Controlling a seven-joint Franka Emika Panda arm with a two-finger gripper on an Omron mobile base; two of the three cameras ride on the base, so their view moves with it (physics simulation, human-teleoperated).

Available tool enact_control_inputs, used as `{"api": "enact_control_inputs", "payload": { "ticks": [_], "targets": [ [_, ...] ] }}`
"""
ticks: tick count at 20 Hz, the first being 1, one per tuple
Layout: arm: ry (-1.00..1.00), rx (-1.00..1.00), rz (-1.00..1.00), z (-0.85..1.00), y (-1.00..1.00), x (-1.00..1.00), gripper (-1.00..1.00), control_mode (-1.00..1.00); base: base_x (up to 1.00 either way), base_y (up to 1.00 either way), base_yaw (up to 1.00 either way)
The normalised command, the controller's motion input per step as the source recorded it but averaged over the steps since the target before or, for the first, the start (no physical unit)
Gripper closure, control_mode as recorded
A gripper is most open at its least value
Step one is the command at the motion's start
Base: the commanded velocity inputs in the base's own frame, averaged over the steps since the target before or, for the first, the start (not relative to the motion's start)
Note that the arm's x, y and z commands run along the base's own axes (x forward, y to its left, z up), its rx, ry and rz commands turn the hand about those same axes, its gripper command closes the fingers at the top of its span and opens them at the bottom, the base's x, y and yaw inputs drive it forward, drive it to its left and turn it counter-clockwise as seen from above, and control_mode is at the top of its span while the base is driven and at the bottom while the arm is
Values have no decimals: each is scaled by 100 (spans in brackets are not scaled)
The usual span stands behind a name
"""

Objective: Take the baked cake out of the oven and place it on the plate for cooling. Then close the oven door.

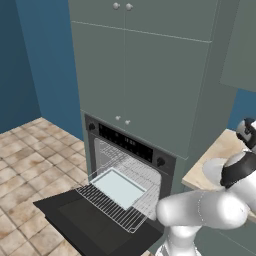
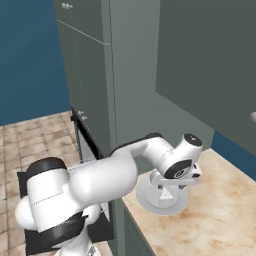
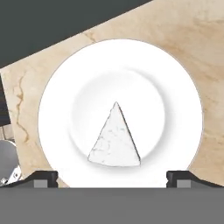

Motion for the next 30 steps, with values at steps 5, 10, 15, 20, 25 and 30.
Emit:
{"api": "enact_control_inputs", "payload": {
  "ticks": [5,10,15,20,25,30],
  "targets": [
    [-13,0,0,58,8,-28,-100,-100,0,0,0],
    [-4,0,0,32,24,-2,-100,-100,0,0,0],
    [-3,0,0,32,40,0,-100,-100,0,0,0],
    [0,0,0,39,55,-4,-100,-100,0,0,0],
    [0,-3,0,49,70,-33,-100,-100,0,0,0],
    [0,-9,0,50,90,-56,-100,-100,0,0,0]
  ]
}}
